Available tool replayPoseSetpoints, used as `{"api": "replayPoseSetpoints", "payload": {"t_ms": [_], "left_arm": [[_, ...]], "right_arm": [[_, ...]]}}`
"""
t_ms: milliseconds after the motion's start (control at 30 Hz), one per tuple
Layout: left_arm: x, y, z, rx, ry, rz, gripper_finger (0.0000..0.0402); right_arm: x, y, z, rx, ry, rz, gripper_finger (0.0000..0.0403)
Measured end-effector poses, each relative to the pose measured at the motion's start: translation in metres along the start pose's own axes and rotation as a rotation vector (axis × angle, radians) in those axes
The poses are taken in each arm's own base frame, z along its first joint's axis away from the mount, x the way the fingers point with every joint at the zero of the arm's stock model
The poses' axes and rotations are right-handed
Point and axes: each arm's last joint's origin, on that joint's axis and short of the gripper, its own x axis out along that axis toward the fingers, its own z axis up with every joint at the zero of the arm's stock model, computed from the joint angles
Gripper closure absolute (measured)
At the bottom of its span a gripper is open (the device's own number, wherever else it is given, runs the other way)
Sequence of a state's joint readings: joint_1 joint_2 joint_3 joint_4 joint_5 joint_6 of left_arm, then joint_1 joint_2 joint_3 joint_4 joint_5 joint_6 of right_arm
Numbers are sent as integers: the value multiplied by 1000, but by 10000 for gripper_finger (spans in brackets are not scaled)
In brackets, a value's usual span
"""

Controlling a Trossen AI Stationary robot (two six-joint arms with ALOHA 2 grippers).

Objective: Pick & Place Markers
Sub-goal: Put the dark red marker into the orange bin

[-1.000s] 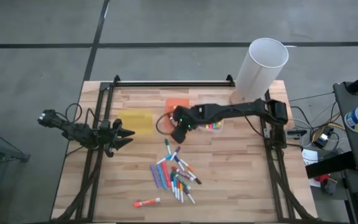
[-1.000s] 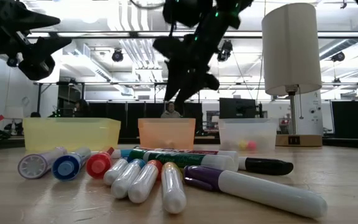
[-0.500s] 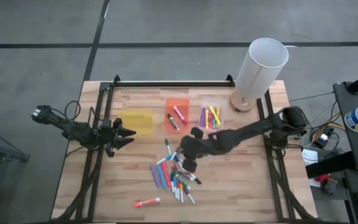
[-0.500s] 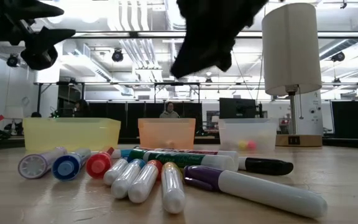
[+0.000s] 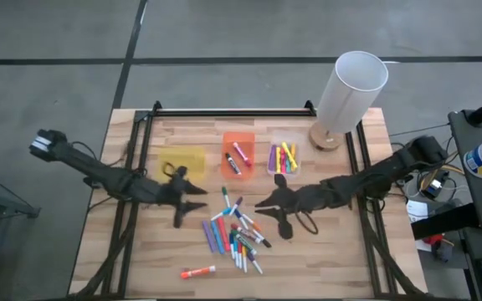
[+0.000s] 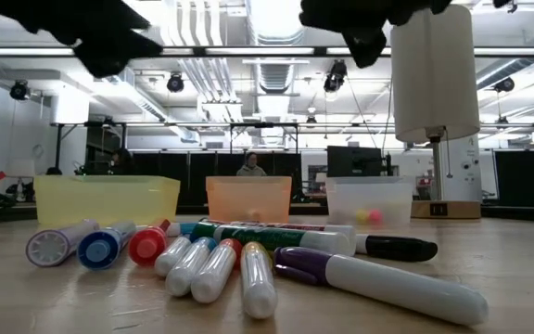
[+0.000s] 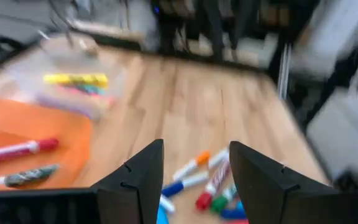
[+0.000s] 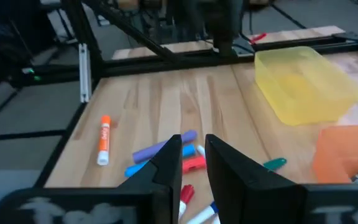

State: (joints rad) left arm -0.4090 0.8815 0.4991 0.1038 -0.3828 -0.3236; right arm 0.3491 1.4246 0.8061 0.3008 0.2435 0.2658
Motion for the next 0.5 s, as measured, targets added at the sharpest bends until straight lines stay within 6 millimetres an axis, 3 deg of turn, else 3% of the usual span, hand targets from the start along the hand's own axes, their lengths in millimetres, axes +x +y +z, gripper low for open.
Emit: {"api": "replayPoseSetpoints", "payload": {"t_ms": [133,200,367,500], "left_arm": [[26,-13,17,42,34,-32,223],[40,-14,17,60,88,1,223],[72,-18,24,109,137,-14,223],[99,-20,19,164,222,-52,223]], "right_arm": [[-15,11,-7,-59,-98,103,341],[-24,13,-11,-97,-133,133,342],[-43,5,-24,-62,-138,93,344],[-51,0,-32,-36,-131,107,344]]}}
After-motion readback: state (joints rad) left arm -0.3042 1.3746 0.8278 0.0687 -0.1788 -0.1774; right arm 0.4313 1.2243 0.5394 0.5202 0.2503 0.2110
